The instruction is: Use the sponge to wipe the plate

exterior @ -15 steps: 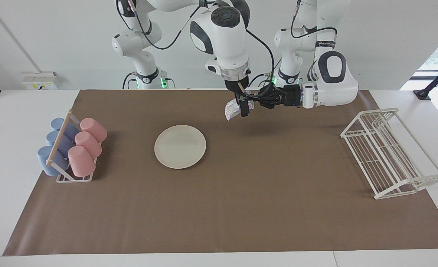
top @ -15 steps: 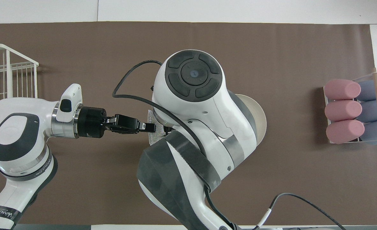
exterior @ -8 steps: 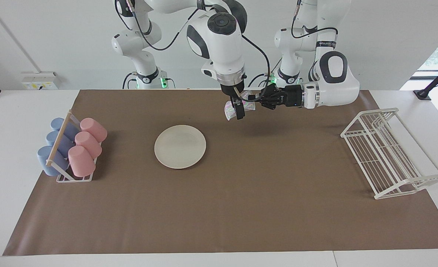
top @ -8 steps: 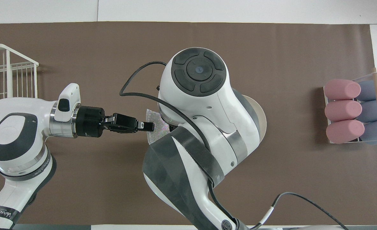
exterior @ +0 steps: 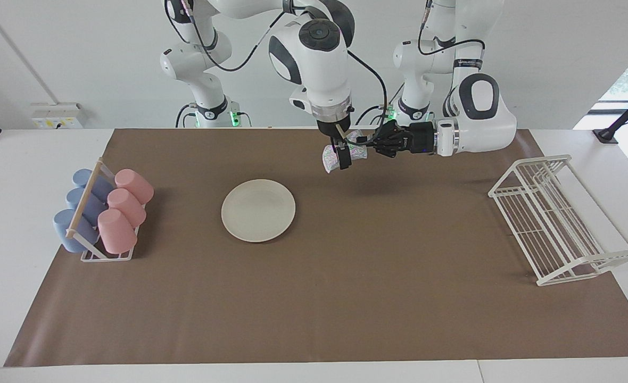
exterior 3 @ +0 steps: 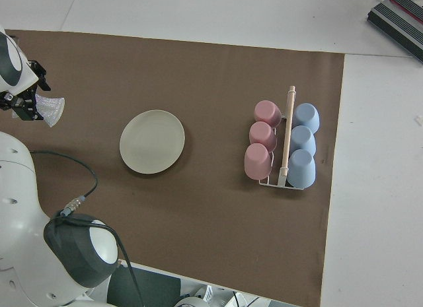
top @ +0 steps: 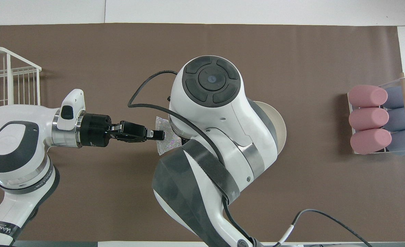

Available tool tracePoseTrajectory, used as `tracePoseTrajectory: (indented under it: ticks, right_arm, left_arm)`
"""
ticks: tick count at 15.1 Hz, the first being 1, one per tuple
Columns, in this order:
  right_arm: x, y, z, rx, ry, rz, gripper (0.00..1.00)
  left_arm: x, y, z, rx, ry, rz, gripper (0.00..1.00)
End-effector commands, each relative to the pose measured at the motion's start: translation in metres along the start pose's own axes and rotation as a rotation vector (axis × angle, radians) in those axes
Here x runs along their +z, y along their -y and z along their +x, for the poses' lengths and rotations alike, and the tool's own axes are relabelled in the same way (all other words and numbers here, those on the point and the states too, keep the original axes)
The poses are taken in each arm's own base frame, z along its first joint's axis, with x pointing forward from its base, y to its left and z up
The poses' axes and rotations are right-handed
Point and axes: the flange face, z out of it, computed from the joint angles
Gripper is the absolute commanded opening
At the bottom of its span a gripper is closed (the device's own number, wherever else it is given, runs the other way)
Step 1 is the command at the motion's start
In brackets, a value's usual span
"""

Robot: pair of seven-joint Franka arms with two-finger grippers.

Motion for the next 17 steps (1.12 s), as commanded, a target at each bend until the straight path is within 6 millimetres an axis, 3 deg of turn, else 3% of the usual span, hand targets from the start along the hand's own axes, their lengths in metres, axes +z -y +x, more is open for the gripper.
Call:
tracePoseTrajectory:
  ticks: [1,5,6,7,10,15,16,17]
  right_arm:
    - [-0.0034,-0.0097,0.0029,-0.017,0.013,-0.011,1.00]
    - [-0.0038,-0.0119,-0.0037,-0.027,0.020,-0.004,0.88]
    - [-0.0038,-0.0120,-0.0038,-0.025,0.020,-0.004,0.78]
    - [-0.0040,-0.0119,-0.0047,-0.028,0.023,-0.001,0.64]
    - [-0.0039,-0.0123,-0.0053,-0.051,0.023,-0.001,0.00]
    - [-0.0050,-0.0100,-0.0010,-0.103,0.033,-0.004,0.00]
    - [-0.0036,-0.0091,0.0000,-0.102,0.034,-0.005,0.00]
    - [-0.0040,-0.0081,0.0017,-0.099,0.034,-0.005,0.00]
  left_arm:
    - [-0.0030,0.0033,-0.0008,0.007,-0.018,-0.018,0.00]
    - [-0.0025,0.0034,-0.0006,0.007,-0.019,-0.016,0.00]
    - [-0.0032,0.0035,-0.0005,0.007,-0.021,-0.016,0.00]
    - [-0.0025,0.0034,-0.0006,0.007,-0.019,-0.016,0.00]
    - [-0.0025,0.0034,-0.0006,0.007,-0.019,-0.016,0.00]
    - [-0.0023,0.0015,0.0006,0.012,-0.021,-0.013,0.00]
    - [-0.0003,0.0004,-0.0001,0.011,-0.018,-0.012,0.67]
    - [0.0003,-0.0004,-0.0005,0.007,-0.017,-0.012,0.98]
